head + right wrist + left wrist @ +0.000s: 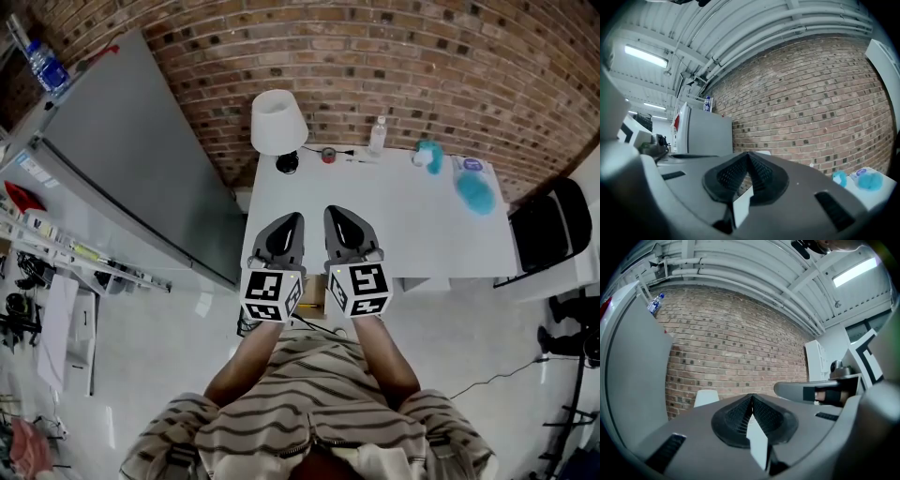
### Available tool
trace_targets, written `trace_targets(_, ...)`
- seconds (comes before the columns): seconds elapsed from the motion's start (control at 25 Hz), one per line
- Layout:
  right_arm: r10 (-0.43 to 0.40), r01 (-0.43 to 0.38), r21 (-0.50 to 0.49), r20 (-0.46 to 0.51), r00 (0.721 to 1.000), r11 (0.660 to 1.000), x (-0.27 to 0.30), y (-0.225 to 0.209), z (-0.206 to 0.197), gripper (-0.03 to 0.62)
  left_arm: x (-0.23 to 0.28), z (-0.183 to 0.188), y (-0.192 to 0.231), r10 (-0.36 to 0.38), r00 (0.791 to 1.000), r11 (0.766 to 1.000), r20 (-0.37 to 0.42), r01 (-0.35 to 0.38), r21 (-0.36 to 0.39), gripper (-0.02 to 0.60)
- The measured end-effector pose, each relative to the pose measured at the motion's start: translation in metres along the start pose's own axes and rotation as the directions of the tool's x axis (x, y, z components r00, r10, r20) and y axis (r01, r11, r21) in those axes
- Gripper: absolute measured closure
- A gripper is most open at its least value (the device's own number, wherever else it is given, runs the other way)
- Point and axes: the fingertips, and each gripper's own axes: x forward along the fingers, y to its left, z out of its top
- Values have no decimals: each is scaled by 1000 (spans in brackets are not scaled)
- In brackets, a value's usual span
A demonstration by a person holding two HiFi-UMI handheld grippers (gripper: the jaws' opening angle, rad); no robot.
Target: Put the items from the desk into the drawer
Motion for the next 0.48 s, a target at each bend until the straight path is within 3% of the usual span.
trace_targets(0.48, -19, 18, 19, 19, 1000, 1000, 0, -9, 14, 583, 7, 21, -9, -33, 999, 999, 33, 33, 15, 574)
